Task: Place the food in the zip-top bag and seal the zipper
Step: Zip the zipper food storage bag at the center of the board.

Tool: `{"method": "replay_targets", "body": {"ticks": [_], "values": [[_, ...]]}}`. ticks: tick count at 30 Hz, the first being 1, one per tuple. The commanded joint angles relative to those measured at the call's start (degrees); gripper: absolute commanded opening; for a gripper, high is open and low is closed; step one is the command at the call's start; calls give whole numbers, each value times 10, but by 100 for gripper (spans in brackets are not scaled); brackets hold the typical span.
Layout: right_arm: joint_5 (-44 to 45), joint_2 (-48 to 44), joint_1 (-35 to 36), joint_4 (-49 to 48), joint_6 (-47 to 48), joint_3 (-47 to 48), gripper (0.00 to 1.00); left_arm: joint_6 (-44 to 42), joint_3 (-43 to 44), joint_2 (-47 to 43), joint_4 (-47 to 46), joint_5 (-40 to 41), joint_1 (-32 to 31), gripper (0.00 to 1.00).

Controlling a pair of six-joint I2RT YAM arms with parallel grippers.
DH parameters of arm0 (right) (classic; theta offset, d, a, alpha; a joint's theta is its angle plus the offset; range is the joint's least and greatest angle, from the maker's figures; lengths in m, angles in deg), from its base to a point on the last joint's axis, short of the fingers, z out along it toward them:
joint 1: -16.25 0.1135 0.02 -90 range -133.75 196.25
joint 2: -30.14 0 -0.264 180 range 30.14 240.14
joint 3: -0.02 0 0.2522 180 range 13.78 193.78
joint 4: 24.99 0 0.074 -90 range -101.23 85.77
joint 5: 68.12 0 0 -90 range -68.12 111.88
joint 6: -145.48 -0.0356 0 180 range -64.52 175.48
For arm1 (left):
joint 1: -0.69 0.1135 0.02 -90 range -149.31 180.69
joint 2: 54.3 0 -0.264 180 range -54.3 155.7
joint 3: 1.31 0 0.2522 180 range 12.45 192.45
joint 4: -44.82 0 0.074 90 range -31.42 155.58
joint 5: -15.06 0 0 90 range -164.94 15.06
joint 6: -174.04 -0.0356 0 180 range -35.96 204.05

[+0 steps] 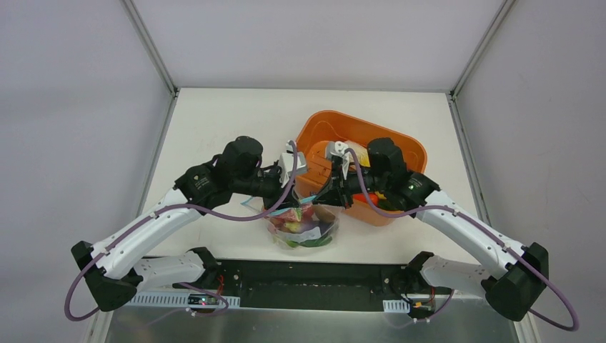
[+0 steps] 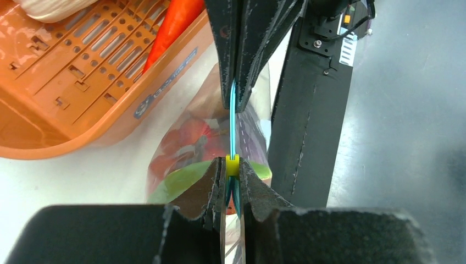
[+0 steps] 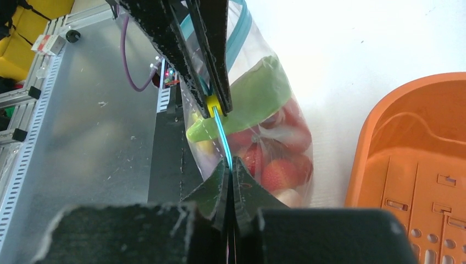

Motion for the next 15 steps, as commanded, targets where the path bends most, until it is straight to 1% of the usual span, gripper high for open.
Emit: {"method": "replay_targets", "body": {"ticks": [1, 5, 15], "values": [[43, -34, -3, -44, -34, -20, 0, -9, 7, -46, 42, 51, 9, 0], [58, -46, -2, -72, -62, -44, 0, -9, -7, -71, 46, 76, 10, 0], [73, -55, -3, -83, -81, -57, 0, -7, -18, -84, 61, 87, 11, 0]]}}
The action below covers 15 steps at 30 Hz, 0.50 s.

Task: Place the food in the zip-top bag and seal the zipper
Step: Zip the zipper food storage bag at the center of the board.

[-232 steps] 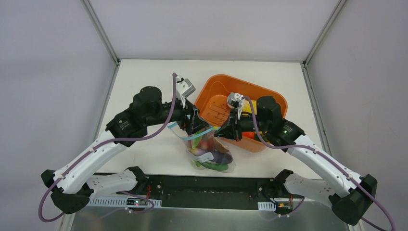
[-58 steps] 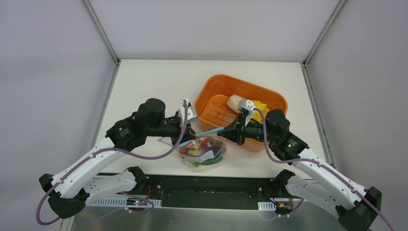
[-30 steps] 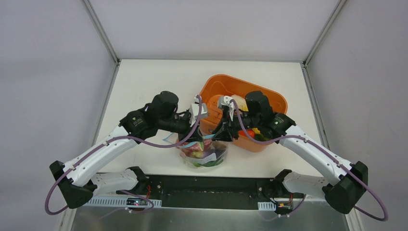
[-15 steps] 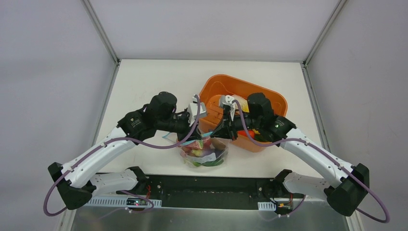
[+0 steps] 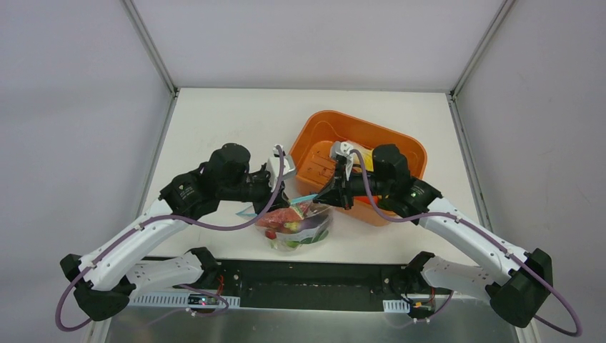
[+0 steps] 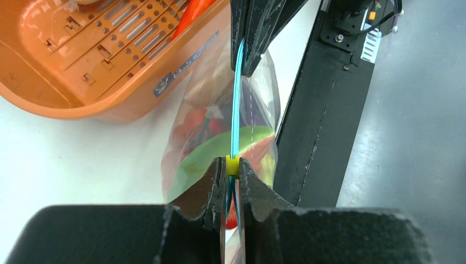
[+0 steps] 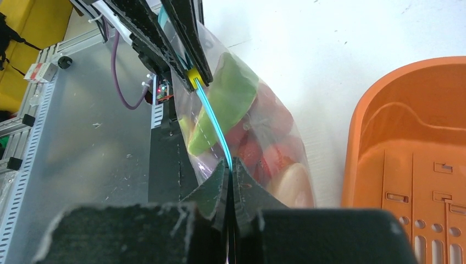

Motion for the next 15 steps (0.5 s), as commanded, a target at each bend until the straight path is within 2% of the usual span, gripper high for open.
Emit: {"method": "replay_targets", "body": {"ticks": [1, 15], "values": [[26, -17, -9, -8, -11, -5, 0, -6, -1, -24, 37, 23, 11, 0], [77, -28, -9, -8, -14, -14, 0, 14, -59, -106, 67, 98, 16, 0]]}}
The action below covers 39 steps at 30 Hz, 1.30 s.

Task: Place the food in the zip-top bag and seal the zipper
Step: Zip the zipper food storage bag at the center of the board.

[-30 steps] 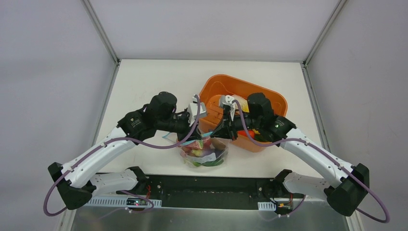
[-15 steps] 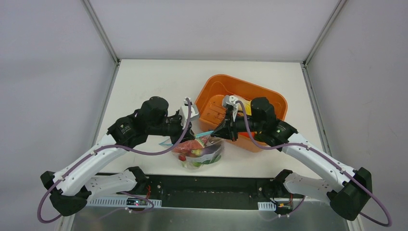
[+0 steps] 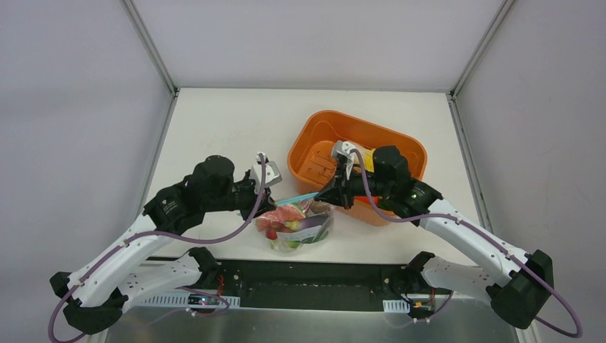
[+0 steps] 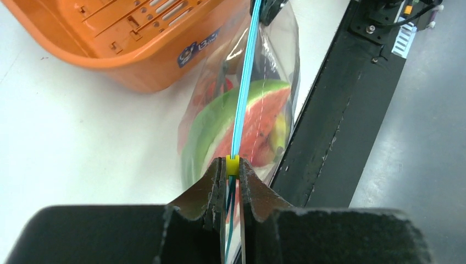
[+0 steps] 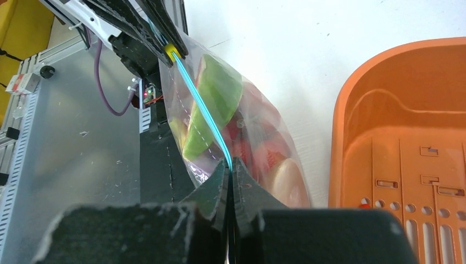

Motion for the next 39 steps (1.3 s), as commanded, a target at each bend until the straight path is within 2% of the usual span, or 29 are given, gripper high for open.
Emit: {"method": "replay_targets", "body": {"ticks": [1, 15, 20, 26, 27, 29, 31, 33, 37, 39], "values": [[41, -26, -9, -9, -4, -7, 0, 15, -24, -43, 37, 49, 8, 0], [108, -39, -13, -17, -17, -20, 0, 30, -34, -102, 121, 169, 9, 0], [138, -40, -20, -42, -27, -24, 0, 33, -23, -114, 147, 190, 9, 0], [115, -33, -24, -58, -34, -27, 0, 37, -26, -129, 138, 211, 9, 1], [107, -31, -24, -63, -38, -27, 0, 39, -25, -129, 136, 214, 9, 6], [73, -19, -24, -67, -42, -20, 0, 44, -26, -131, 122, 225, 9, 23], [39, -5, -24, -82, -55, -10, 0, 57, -31, -136, 95, 238, 9, 45], [8, 12, -22, -108, -71, 5, 0, 67, -31, -142, 68, 261, 9, 63], [-16, 63, -15, -127, -92, 57, 0, 110, -24, -163, 33, 329, 9, 84], [-22, 100, -8, -123, -95, 96, 0, 125, -17, -177, 22, 352, 9, 90]]}}
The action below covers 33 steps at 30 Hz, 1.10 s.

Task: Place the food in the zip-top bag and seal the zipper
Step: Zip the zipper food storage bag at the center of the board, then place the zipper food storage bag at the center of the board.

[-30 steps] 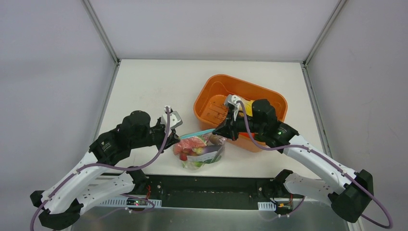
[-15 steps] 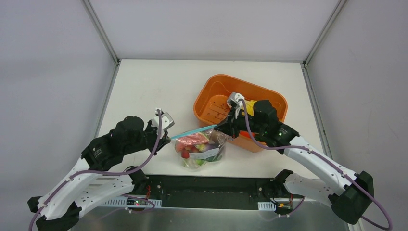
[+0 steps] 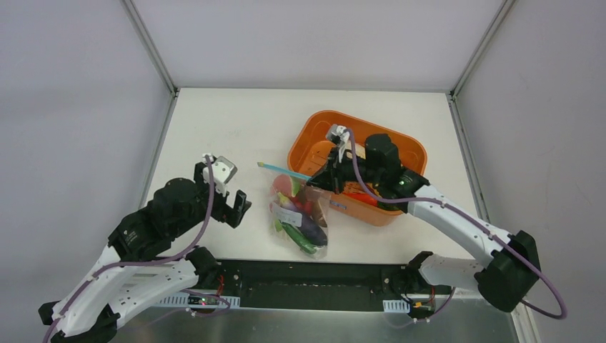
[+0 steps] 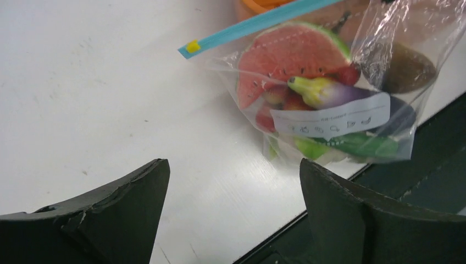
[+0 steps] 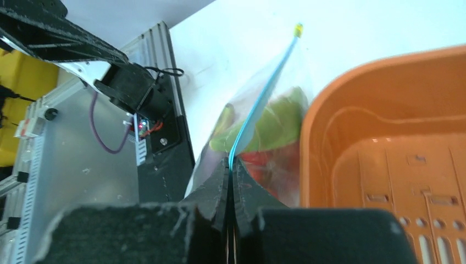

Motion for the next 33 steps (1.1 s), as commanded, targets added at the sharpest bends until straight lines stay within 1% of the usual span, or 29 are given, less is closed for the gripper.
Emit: {"method": "replay_targets", "body": {"ticks": [1, 3, 6, 9, 12, 14, 16, 17, 20, 22, 25, 28, 33], "values": [[-46, 62, 15, -56, -26, 104, 0, 56, 21, -32, -52, 96, 5, 93], [-44, 101, 23, -59, -35, 148, 0, 65, 26, -47, -61, 116, 5, 96], [-41, 167, 31, -59, -37, 215, 0, 79, 30, -70, -66, 148, 5, 98], [-45, 207, 42, -66, -51, 262, 0, 91, 22, -99, -70, 182, 6, 98], [-41, 227, 49, -68, -31, 290, 0, 102, 4, -133, -84, 212, 6, 99], [-41, 238, 50, -58, -30, 297, 0, 105, -3, -152, -90, 219, 5, 99], [-59, 242, 54, -59, -44, 286, 0, 105, -3, -156, -84, 216, 6, 99], [-57, 237, 63, -66, -53, 274, 0, 105, -1, -155, -80, 214, 5, 99], [-31, 212, 111, -83, -26, 250, 0, 105, 3, -148, -76, 212, 6, 99], [-45, 220, 133, -82, -36, 263, 0, 104, 2, -143, -84, 209, 5, 99], [-57, 224, 151, -108, -67, 267, 0, 103, 8, -136, -94, 193, 6, 99], [-68, 231, 156, -128, -85, 271, 0, 100, 15, -132, -96, 181, 5, 99], [-6, 271, 136, -95, -88, 277, 0, 99, 17, -129, -91, 171, 6, 99]]}}
